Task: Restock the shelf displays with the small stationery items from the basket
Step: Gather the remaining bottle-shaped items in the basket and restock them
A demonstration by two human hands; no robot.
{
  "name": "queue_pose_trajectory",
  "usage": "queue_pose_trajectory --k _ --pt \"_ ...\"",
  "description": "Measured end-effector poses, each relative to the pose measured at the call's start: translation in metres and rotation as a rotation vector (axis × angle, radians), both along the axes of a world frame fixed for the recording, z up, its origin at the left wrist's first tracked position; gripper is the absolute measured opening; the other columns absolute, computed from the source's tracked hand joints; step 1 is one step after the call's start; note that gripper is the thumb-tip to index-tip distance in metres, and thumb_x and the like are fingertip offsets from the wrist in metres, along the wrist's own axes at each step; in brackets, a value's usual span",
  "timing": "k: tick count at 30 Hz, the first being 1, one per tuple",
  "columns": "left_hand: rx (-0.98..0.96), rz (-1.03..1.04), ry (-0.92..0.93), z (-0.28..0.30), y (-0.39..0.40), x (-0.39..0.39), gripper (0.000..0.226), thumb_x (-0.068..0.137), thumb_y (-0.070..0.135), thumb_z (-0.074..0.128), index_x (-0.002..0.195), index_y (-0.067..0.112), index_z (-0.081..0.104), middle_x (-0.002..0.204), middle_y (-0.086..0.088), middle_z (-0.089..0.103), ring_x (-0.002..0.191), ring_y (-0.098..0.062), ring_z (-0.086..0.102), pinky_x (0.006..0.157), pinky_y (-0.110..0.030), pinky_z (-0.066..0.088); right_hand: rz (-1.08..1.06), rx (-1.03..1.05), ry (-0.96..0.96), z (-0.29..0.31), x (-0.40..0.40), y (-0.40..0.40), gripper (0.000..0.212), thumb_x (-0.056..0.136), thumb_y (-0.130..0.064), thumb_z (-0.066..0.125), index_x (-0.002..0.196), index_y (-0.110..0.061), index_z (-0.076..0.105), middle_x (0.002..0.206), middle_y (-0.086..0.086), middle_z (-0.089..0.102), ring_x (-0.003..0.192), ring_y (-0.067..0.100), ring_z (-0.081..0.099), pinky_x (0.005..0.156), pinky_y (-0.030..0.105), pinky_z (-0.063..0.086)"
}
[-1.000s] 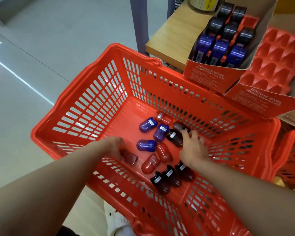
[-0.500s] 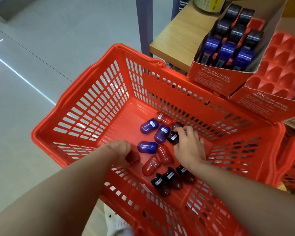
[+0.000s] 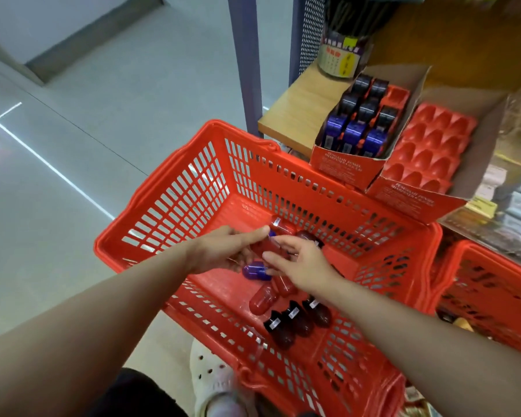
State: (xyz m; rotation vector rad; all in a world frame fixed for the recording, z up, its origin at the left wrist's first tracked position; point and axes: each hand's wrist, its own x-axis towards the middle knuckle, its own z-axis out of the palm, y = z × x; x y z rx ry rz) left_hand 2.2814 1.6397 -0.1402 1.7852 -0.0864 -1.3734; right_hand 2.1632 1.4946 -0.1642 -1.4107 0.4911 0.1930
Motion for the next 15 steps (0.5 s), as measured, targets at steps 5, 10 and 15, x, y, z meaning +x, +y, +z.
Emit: queue_pose_trajectory --k 5,10,15 --pt "-0.187 0.101 0.094 0.002 0.006 -0.004 0.055 0.077 0.053 0.069 0.111 0.009 0.070 0.115 -0.012 0.070 0.106 -0.021 0.067 0.091 -0.033 0.055 -0.130 0.182 0.106 0.013 -0.007 -0.013 0.034 0.089 -0.009 0.069 0.120 -0.006 0.054 0.097 0.013 0.072 0.088 0.024 0.073 0.077 0.031 0.061" --pt "-0.372 0.064 0.084 0.025 -0.004 0.004 0.036 0.086 0.013 0.070 0.122 0.005 0.065 0.123 -0.016 0.068 0.115 -0.027 0.065 0.097 -0.032 0.054 -0.175 0.243 0.038 0.037 -0.003 -0.017 0.034 0.090 -0.007 0.067 0.120 -0.001 0.053 0.106 0.022 0.069 0.090 0.027 0.073 0.072 0.029 0.060" --pt "-0.425 0.090 -0.092 0.079 -0.027 0.002 0.029 0.078 0.024 0.075 0.106 0.015 0.074 0.112 -0.008 0.073 0.105 -0.019 0.069 0.085 -0.023 0.055 -0.175 0.083 -0.017 0.083 -0.005 -0.033 0.026 0.092 -0.020 0.067 0.116 -0.011 0.064 0.116 0.016 0.068 0.100 0.022 0.070 0.084 0.037 0.059"
